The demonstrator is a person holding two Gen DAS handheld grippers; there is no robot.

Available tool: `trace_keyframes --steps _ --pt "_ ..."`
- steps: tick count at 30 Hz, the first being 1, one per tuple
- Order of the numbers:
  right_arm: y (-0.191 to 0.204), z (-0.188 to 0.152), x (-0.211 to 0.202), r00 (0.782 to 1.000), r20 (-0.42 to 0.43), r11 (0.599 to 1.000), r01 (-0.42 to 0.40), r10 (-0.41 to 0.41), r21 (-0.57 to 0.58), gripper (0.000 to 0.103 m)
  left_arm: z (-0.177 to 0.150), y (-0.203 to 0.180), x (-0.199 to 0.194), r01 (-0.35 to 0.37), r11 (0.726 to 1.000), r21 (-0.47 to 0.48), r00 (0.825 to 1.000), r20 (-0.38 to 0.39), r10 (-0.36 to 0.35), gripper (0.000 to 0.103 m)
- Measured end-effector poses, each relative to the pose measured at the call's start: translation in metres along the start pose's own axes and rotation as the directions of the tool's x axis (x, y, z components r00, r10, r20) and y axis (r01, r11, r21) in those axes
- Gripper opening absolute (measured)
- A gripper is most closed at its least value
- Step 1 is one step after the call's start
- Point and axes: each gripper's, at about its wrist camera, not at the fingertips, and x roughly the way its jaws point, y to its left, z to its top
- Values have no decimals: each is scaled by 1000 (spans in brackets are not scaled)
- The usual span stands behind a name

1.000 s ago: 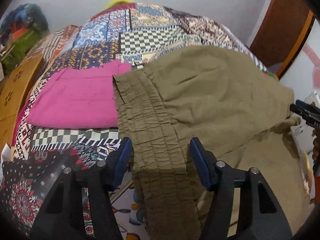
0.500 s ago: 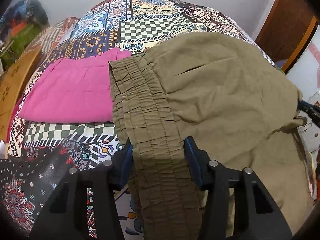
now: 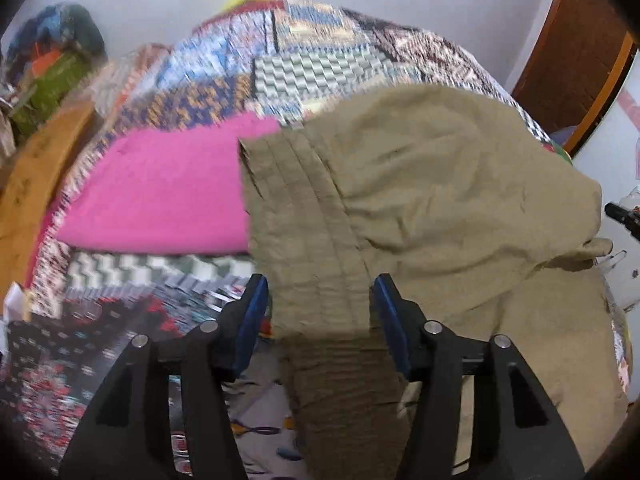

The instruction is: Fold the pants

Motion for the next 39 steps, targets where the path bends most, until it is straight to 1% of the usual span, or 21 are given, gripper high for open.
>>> trace_keyframes --steps 1,3,5,8,9,11,13,14,16,18,21,24,27,30,33,36,37,38,39 --pt "1 7 -2 1000 8 1000 -6 6 -3 21 3 3 -3 -10 1000 0 1000 14 10 60" --pt "5 17 -5 999 28 1000 -22 22 -1 44 12 13 -9 -16 1000 -14 999 42 16 64" --pt "11 31 -5 998 58 999 -37 37 -12 55 20 21 -9 -16 999 -34 998 55 17 64" --pt "25 49 0 995 82 997 -56 60 -49 61 35 34 -1 -10 999 -54 998 60 13 65" --pt "28 51 1 995 82 997 -58 63 -58 62 41 36 4 -8 998 -58 998 58 11 64" --pt "34 67 12 994 76 995 -73 78 -70 62 49 40 13 7 998 -62 999 51 -3 64" --pt "38 76 21 994 62 993 -89 94 -71 62 55 43 24 30 997 -69 999 32 -28 64" --pt "39 82 28 994 51 993 -94 97 -70 62 59 45 31 54 996 -77 999 13 -53 62" --pt "40 91 38 994 33 992 -97 100 -79 62 64 46 43 74 994 -85 997 -10 -75 55" --pt "39 99 49 994 17 991 -103 105 -84 62 69 47 57 81 993 -83 996 -36 -85 52" --pt "40 105 61 995 -7 990 -105 104 -97 62 72 48 71 100 991 -90 993 -57 -106 52" --pt "43 111 74 994 -28 988 -110 107 -112 62 75 52 77 127 986 -110 989 -59 -134 52" --pt "44 117 88 990 -62 985 -135 129 -106 62 82 56 83 171 975 -141 982 -56 -180 52" --pt "48 125 103 988 -91 986 -137 128 -98 62 89 57 91 202 967 -157 974 -70 -215 52" --pt "51 129 116 982 -124 985 -155 144 -80 62 92 55 97 210 964 -162 971 -82 -225 52" --pt "56 130 127 970 -166 979 -192 179 -65 62 92 52 101 209 967 -146 971 -87 -223 52" --pt "58 130 130 966 -176 977 -201 187 -66 62 93 52 101 208 968 -141 971 -87 -222 49" --pt "61 129 132 966 -179 977 -201 186 -74 60 93 50 102 219 966 -138 969 -87 -232 45" --pt "66 128 131 970 -169 977 -193 176 -92 50 93 50 102 220 966 -137 969 -87 -233 43"
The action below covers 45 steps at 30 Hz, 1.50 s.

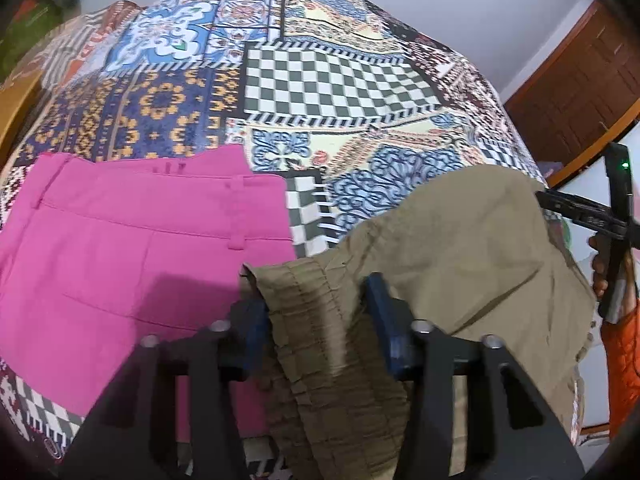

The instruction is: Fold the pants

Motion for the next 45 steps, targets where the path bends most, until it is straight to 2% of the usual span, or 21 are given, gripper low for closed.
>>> trace_keyframes --steps 2,4,6,7,9,13,17,20,22,23,25,27,28,31,36,38,40,41,45 --pt "8 -1 0 1000 6 999 0 0 -38 33 -1 -2 -1 -7 1000 5 1000 9 7 38" --pt "14 -3 -1 999 20 997 50 -49 -65 22 -2 -3 -3 -12 1000 7 1000 18 12 27" --pt "16 -4 -3 998 34 995 63 -61 -79 8 -4 -3 -5 -23 1000 12 999 27 22 20" --pt "14 -5 -6 998 41 996 49 -46 -73 8 -4 -2 -6 -29 1000 8 999 33 28 13" --pt "13 -5 -13 997 67 997 48 -44 -62 5 -4 1 -8 -16 1000 -1 999 37 16 12" --pt "19 -4 -30 991 119 996 66 -58 -64 3 -4 -1 -19 -28 1000 3 997 73 28 8" --pt "22 4 -57 974 207 993 107 -95 -47 2 1 -10 -39 -46 999 19 991 126 43 6" --pt "20 15 -79 961 260 995 100 -92 -19 2 9 -16 -58 -46 999 23 985 168 41 6" --pt "19 20 -89 960 267 996 89 -82 -14 2 13 -20 -69 -38 999 32 983 183 31 6" --pt "16 22 -91 967 250 998 59 -56 -7 2 13 -22 -71 -38 999 36 983 183 31 6" --pt "7 23 -84 983 184 1000 -4 -1 26 10 12 -23 -72 -47 998 44 983 179 39 6" --pt "0 19 -71 992 123 998 -33 27 49 41 10 -23 -69 -65 997 52 984 170 55 6" --pt "-3 15 -60 994 106 998 -19 12 58 45 9 -22 -66 -68 996 52 985 164 59 6" --pt "-4 4 -35 999 46 1000 13 -14 28 45 4 -17 -58 -60 997 46 987 154 53 6" --pt "-9 1 14 996 -73 997 -46 50 54 48 0 -11 -44 -63 997 34 990 128 58 6" --pt "-5 1 18 996 -69 997 -45 49 57 44 -1 -10 -40 -64 997 35 991 123 59 6" --pt "-1 2 18 998 -49 998 -47 49 36 22 -2 -10 -36 -69 997 36 991 115 64 6" --pt "1 2 17 998 -44 999 -37 38 26 17 -2 -10 -34 -70 997 35 992 111 66 6" --pt "11 2 14 1000 -14 1000 -17 17 -1 11 -2 -12 -30 -81 996 37 991 106 76 6"
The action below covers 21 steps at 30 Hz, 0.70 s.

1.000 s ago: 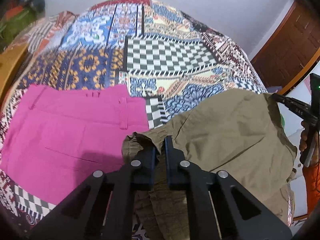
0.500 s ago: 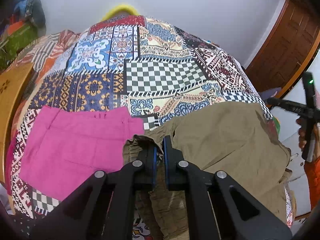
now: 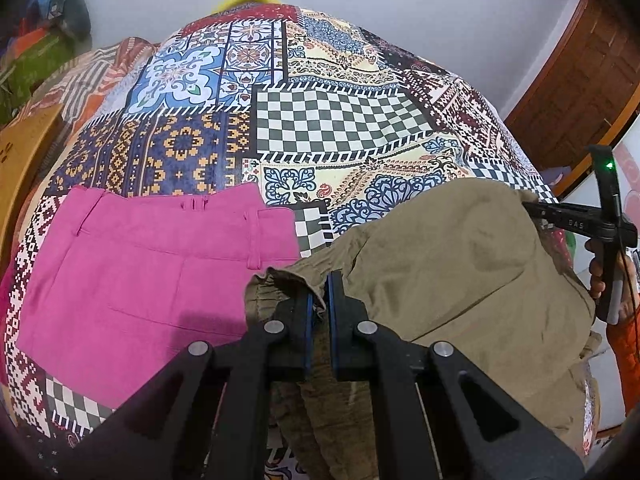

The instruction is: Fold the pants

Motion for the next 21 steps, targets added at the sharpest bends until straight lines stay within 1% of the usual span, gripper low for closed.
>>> trace_keyframes --steps 3,5,9,12,16,21 --pt "1 2 -6 999 38 1000 2 -3 23 11 1 -2 -6 -8 1000 6 1000 13 8 6" --pt "-3 6 -14 998 67 998 -13 9 60 11 4 -3 -15 -13 1000 9 999 32 12 6" --pt "-5 14 -45 989 145 997 -17 5 78 11 12 -5 -37 -2 1000 8 997 75 1 5" --pt "0 21 -75 977 214 997 -5 -11 74 11 21 -9 -57 5 1000 7 992 122 -5 5" --pt "5 27 -117 954 301 997 -28 6 69 11 27 -15 -91 37 999 -1 982 187 -36 5" --pt "9 16 -155 928 371 996 -58 26 74 11 22 -25 -129 47 998 40 972 228 -55 5"
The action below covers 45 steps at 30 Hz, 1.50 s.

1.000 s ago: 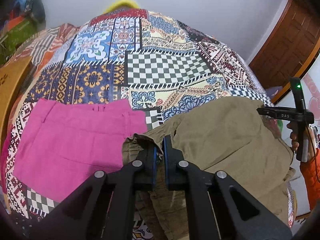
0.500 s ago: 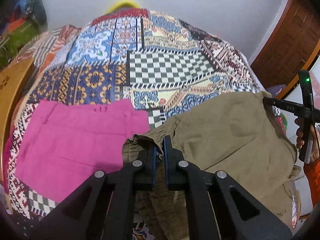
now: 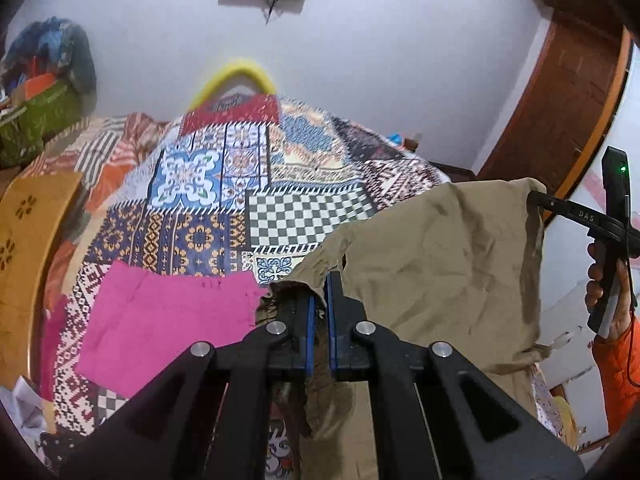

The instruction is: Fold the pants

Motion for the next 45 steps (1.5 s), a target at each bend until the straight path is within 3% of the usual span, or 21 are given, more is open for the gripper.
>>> trace_keyframes --steps 14,24,36,45 --pt "21 -58 -103 997 61 999 -45 46 -14 11 -44 -24 -76 68 997 34 998 -1 -68 5" --pt "36 -112 -142 997 45 998 -56 55 12 11 -95 -43 -114 41 994 100 999 -34 -38 5" --pt "33 -202 -154 996 -79 997 -35 41 68 11 -174 -48 -115 5 990 138 993 -120 12 6" --pt "33 -264 -139 976 -218 998 -2 17 68 11 -227 -48 -112 -59 980 189 983 -162 91 8"
